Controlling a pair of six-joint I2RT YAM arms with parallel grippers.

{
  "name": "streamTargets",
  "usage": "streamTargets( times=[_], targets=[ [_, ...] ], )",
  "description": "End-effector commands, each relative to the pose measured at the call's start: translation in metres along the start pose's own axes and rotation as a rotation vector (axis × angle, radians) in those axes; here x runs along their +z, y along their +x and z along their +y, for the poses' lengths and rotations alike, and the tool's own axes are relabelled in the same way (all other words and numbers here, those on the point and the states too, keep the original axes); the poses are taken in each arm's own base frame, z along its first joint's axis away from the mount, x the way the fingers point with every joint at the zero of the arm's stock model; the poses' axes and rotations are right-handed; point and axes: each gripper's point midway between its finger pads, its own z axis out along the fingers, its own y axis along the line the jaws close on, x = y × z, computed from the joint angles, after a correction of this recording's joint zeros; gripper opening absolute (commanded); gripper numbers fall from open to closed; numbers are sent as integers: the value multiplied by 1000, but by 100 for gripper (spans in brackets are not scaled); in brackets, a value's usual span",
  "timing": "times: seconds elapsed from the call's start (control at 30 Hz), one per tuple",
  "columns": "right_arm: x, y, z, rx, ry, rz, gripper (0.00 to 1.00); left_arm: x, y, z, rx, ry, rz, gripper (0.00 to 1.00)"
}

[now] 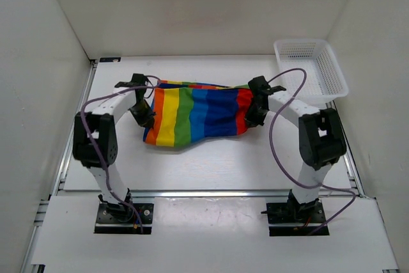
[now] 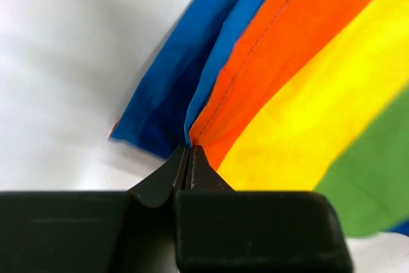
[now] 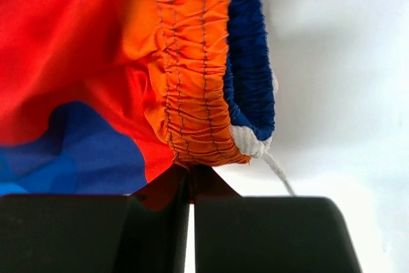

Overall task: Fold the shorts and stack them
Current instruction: Fold the shorts

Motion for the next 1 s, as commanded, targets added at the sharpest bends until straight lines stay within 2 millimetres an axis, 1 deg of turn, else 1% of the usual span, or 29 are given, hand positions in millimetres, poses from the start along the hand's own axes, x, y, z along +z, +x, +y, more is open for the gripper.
streamTargets(
  times=[0.0, 0.03, 0.07, 0.1, 0.13, 0.17, 0.2, 0.23, 0.27, 0.3, 0.33, 0.37, 0.4, 0.43, 0.47, 0.5, 0.53, 0.57, 0.6, 0.63, 0.67, 0.7, 0.73, 0.77, 0.8, 0.83, 0.9, 0.93, 0.97],
  targets=[
    [-28, 21, -19, -57, 39, -34, 0, -36, 12, 19, -26, 16, -83, 10],
    [-30, 34, -21, -66, 44, -19, 0, -34, 22, 27, -34, 5, -71, 10],
    [-32, 50, -31, -68, 53, -5, 0, -44, 25, 27, -45, 33, -86, 10],
    [-33, 62, -32, -84, 56, 7, 0, -46, 27, 29, -45, 37, -90, 10],
    [-33, 71, -35, -78, 60, 15, 0, -48, 33, 26, -33, 49, -86, 10],
    [-36, 79, -35, -100, 51, 16, 13, -48, 34, 28, -33, 49, -86, 10],
    [-35, 88, -40, -97, 61, 28, 32, -48, 36, 26, -32, 59, -77, 10],
    [-36, 91, -44, -96, 74, 27, 49, -49, 38, 23, 8, 64, -65, 14],
    [-41, 93, -39, -108, 57, 16, 63, -42, 42, 23, 19, 55, -36, 19],
    [-43, 92, -44, -109, 74, 7, 79, -43, 40, 22, 19, 52, -33, 22],
    [-50, 89, -41, -118, 75, -9, 81, -43, 37, 20, 28, 54, -36, 23],
    [-57, 82, -42, -118, 89, -48, 84, -50, 26, 18, 26, 47, -77, 23],
    [-63, 77, -42, -117, 92, -69, 84, -52, 18, 15, 25, 44, -97, 24],
    [-75, 70, -39, -124, 85, -97, 84, -59, 10, 15, 14, 40, -119, 26],
    [-81, 65, -37, -123, 86, -119, 84, -68, -3, 8, 12, 48, -152, 26],
    [-85, 61, -37, -136, 93, -133, 85, -72, -15, 7, 0, 40, -184, 28],
    [-92, 55, -33, -132, 79, -162, 85, -76, -21, 3, 11, 45, -191, 34],
    [-99, 48, -29, -142, 75, -184, 85, -87, -35, -8, 20, 73, -227, 40],
    [-102, 47, -28, -141, 73, -186, 85, -79, -40, -12, 22, 62, -214, 41],
    [-105, 43, -27, -150, 73, -201, 85, -76, -46, -19, 40, 73, -216, 47],
    [-107, 41, -24, -149, 66, -207, 85, -81, -57, -30, 52, 96, -232, 48],
    [-110, 38, -20, -147, 55, -217, 85, -64, -57, -32, 56, 71, -186, 48],
    [-107, 39, -21, -149, 64, -209, 85, -58, -60, -35, 68, 65, -180, 48],
    [-110, 36, -18, -147, 55, -217, 85, -53, -58, -36, 70, 60, -159, 51],
    [-110, 36, -18, -156, 55, -217, 85, -44, -57, -35, 72, 45, -140, 55],
    [-110, 36, -18, -156, 55, -217, 86, -44, -59, -36, 71, 51, -148, 59],
    [-110, 35, -19, -156, 62, -224, 86, -39, -59, -42, 73, 78, -141, 59],
    [-110, 35, -19, -156, 62, -224, 86, -33, -62, -45, 83, 79, -142, 59],
    [-107, 35, -19, -157, 68, -218, 86, -32, -64, -51, 94, 81, -155, 58]
  ],
)
